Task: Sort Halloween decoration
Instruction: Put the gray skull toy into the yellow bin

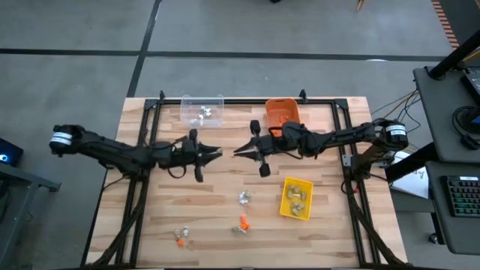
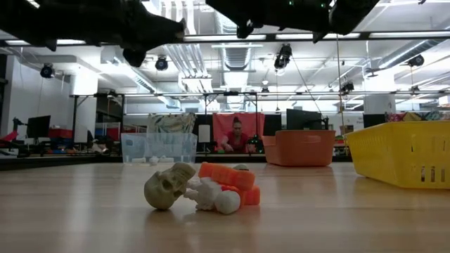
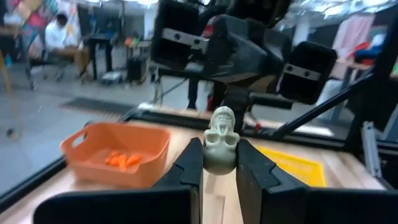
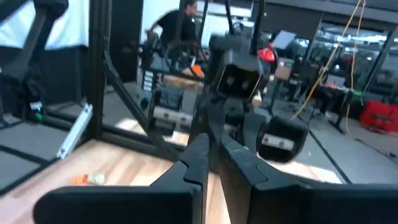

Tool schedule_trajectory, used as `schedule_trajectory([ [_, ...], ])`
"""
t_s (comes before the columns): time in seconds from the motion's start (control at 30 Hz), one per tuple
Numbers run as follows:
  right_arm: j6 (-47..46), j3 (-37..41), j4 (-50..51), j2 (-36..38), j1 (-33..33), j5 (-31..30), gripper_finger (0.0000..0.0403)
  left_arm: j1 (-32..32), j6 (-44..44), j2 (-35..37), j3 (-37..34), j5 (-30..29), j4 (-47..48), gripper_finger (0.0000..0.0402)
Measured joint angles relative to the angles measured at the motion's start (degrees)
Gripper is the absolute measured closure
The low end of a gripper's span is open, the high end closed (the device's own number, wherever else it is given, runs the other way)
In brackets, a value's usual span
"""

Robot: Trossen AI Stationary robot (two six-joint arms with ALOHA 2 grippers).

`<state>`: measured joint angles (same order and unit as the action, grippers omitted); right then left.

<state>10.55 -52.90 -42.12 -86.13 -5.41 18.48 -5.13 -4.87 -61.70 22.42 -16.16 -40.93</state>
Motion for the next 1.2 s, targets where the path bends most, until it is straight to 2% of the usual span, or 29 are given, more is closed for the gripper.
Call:
schedule_trajectory([
  [0.13, -0.5, -0.6, -0.3, 0.0, 0.8, 0.1, 0.0374, -0.9, 2.0, -4.8, -0.1, 0.0, -6.8, 0.0377],
  [0.27, -1.0, -1.1, -0.3, -0.2, 1.2, 0.2, 0.037, -1.1, 4.2, -9.8, 2.3, 0.0, -9.3, 0.0377],
  [0.5, -0.5, -1.1, 0.6, -0.3, 1.1, -0.9, 0.0369, -1.2, 8.2, -15.5, 7.9, 0.2, -9.6, 0.0377],
  [0.7, 1.2, -1.1, 1.7, -0.3, 1.1, -1.1, 0.037, -1.2, 8.8, -16.6, 9.2, 0.2, -9.0, 0.0377],
  [0.87, 5.1, -1.1, 2.0, -0.3, 1.5, -9.5, 0.0378, -1.2, 7.8, -16.5, 8.8, 0.2, -8.7, 0.0377],
  [0.97, 0.2, -1.1, 1.2, -0.3, 1.6, -14.7, 0.0381, -1.2, 7.4, -16.5, 8.8, 0.1, -8.2, 0.0377],
  [1.2, -6.0, -1.1, 5.2, -0.2, 1.7, -15.5, 0.0333, -1.2, 7.4, -16.5, 8.7, 0.0, -7.7, 0.0376],
])
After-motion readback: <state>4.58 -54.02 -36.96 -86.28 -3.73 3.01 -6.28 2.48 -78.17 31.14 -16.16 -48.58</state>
